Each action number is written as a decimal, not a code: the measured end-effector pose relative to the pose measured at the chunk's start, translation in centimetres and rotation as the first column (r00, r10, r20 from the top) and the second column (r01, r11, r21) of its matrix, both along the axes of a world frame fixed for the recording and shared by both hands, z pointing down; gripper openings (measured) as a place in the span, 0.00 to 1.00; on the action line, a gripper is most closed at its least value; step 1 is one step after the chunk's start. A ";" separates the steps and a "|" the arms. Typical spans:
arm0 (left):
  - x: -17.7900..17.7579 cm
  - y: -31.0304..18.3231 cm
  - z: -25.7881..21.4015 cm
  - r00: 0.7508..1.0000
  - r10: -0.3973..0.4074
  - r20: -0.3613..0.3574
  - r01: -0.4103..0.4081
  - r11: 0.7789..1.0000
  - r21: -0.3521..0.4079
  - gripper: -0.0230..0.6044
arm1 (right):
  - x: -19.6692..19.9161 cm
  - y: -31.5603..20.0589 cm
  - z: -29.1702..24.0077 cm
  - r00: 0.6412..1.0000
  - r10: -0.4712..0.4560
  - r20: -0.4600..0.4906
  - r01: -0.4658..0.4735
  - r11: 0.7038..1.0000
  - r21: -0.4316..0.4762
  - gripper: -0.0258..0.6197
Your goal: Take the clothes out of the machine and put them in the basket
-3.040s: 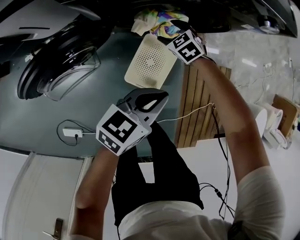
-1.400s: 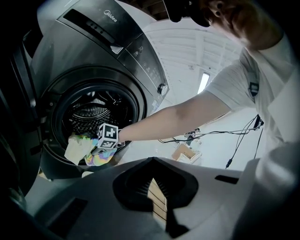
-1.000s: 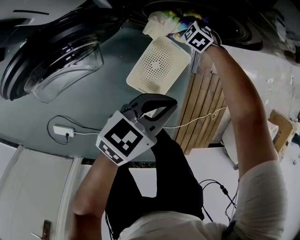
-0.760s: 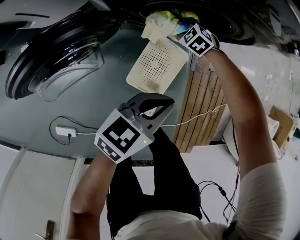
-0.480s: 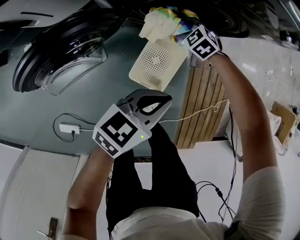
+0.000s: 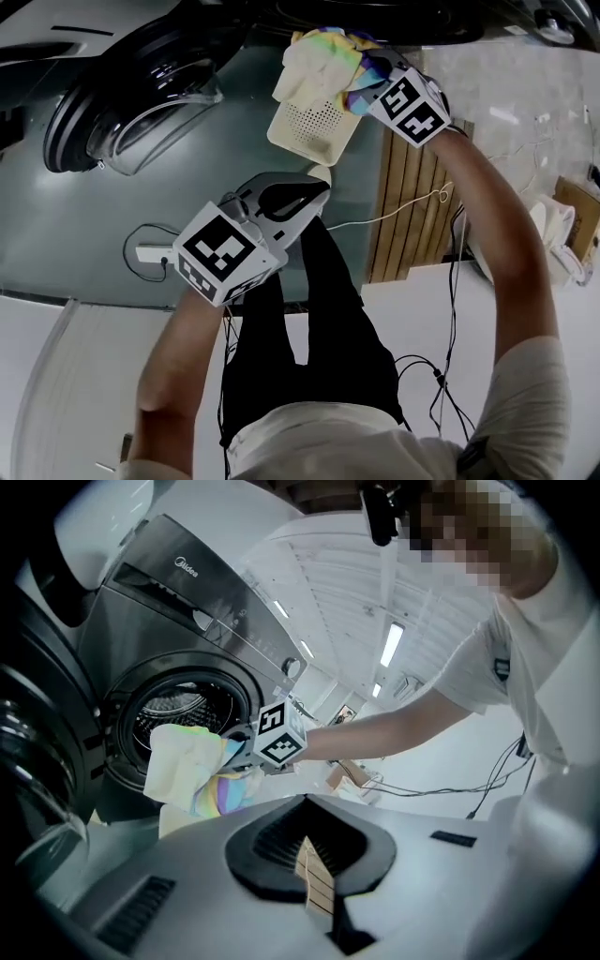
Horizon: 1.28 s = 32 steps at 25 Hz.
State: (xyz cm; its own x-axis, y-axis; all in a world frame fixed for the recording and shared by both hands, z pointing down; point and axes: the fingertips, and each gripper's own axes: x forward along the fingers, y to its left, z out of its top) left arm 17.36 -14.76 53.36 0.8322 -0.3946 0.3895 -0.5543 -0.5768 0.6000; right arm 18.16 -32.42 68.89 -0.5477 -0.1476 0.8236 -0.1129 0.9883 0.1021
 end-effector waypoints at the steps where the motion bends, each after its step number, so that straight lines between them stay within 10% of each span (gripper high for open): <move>1: -0.1 0.5 -0.1 1.000 -0.002 -0.001 0.002 1.000 -0.002 0.03 | 0.2 0.9 -0.3 1.000 0.002 -0.001 -0.002 1.000 -0.001 0.23; 17: -0.5 7.5 0.6 0.998 0.061 0.012 -0.061 0.998 -0.004 0.03 | 1.3 14.5 2.2 0.998 0.057 -0.025 -0.059 0.995 -0.083 0.24; 32: -0.2 6.6 4.3 0.999 0.038 0.021 -0.037 0.999 -0.034 0.03 | 3.0 15.2 14.3 0.989 0.051 -0.141 -0.071 0.988 -0.138 0.24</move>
State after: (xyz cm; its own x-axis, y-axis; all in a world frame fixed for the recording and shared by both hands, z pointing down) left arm 17.18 -8.20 57.64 0.8374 -0.3495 0.4203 -0.5458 -0.5771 0.6075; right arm 21.12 -17.22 83.20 -0.4217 -0.0536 0.9052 -0.1682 0.9856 -0.0200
